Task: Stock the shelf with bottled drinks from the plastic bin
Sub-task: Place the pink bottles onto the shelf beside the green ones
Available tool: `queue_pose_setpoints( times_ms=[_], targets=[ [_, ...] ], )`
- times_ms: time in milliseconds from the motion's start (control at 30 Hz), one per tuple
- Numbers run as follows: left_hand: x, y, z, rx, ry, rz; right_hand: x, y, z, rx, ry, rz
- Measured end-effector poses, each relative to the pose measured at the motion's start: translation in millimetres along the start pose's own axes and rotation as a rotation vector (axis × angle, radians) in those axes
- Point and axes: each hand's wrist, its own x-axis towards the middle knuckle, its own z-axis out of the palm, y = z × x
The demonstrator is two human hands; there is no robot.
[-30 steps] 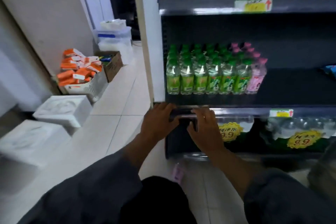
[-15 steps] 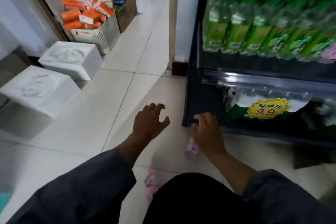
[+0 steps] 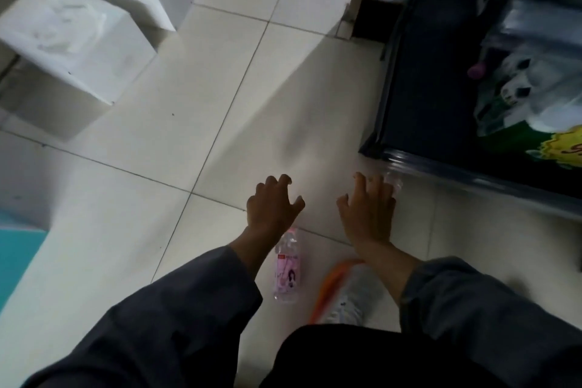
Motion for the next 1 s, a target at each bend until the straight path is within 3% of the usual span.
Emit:
queue_pose_setpoints(
  times_ms=[167, 300, 467, 733, 1000],
  targets=[
    [-0.8, -18.5, 37.1, 0.041, -0.23, -0.08, 6.8, 13.6, 23.3, -0.031, -0.152, 0.189],
    [-4.6, -18.1, 56.1, 0.066, -0.26, -0.048, 13.6, 23.2, 33.1, 0.016, -0.232, 0.228],
    [-2.4, -13.9, 58.5, 0.091, -0.306, -0.034, 24.1, 27.9, 39.5, 0.095, -0.192, 0.303],
    [-0.1, -14.5, 60.6, 0.18, -0.516, -0.058, -4.4, 27.9, 47.8, 0.148, -0.178, 0.238],
    [-2.9, -0.7, 57.7, 0.139, -0.335, -0.016, -41.3, 15.5, 65.6, 0.08, -0.217, 0.138]
  ],
)
